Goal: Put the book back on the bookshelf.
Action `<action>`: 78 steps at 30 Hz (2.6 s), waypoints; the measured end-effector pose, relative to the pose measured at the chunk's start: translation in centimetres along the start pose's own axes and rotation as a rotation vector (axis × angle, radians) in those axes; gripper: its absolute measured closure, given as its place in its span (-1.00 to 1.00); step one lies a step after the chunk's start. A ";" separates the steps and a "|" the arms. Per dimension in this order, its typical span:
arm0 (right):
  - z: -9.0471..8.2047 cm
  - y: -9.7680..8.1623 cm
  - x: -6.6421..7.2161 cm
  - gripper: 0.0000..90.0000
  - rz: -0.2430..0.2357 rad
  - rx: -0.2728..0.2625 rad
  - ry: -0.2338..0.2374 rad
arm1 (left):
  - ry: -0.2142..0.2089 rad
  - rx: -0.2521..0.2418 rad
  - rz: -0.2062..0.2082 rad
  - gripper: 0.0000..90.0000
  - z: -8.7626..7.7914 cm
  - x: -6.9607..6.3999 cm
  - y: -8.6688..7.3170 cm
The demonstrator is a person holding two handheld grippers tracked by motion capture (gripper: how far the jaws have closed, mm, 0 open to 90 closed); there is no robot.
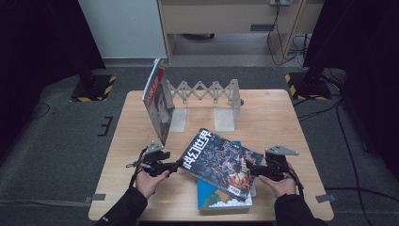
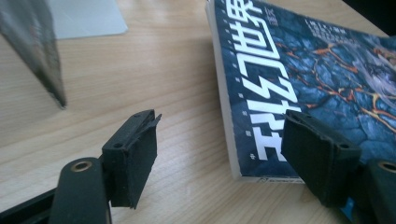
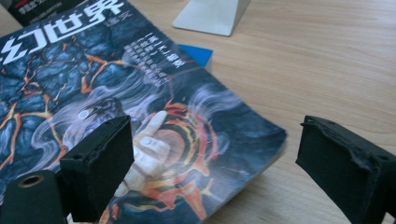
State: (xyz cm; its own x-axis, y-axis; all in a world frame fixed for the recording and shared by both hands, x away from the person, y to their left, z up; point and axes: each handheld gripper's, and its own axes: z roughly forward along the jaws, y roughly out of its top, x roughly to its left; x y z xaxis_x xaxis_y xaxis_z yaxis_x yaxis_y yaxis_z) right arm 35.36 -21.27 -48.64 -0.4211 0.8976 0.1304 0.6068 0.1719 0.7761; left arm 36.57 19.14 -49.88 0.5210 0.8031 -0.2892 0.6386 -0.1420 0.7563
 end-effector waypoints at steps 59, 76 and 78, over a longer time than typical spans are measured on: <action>-0.7 1.4 2.1 -0.85 -0.109 -0.182 0.003 | -0.184 0.048 -0.064 -0.68 2.7 -0.5 -0.8; 1.7 -0.3 3.0 -0.84 -0.130 0.026 0.071 | -0.215 0.058 -0.089 -0.51 2.6 -0.5 -0.8; 1.8 -0.4 3.1 -0.84 -0.120 0.028 0.069 | -0.236 0.064 -0.100 -0.44 2.6 -0.7 -0.8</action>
State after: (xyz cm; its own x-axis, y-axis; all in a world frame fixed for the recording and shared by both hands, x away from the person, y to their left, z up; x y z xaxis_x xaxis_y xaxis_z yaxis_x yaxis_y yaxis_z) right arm 35.03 -17.88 -49.68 -0.5368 0.8398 0.0805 0.5670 0.2884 0.7716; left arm 37.22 17.19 -51.83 0.5665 0.6590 -0.4948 0.7240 -0.1112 0.6807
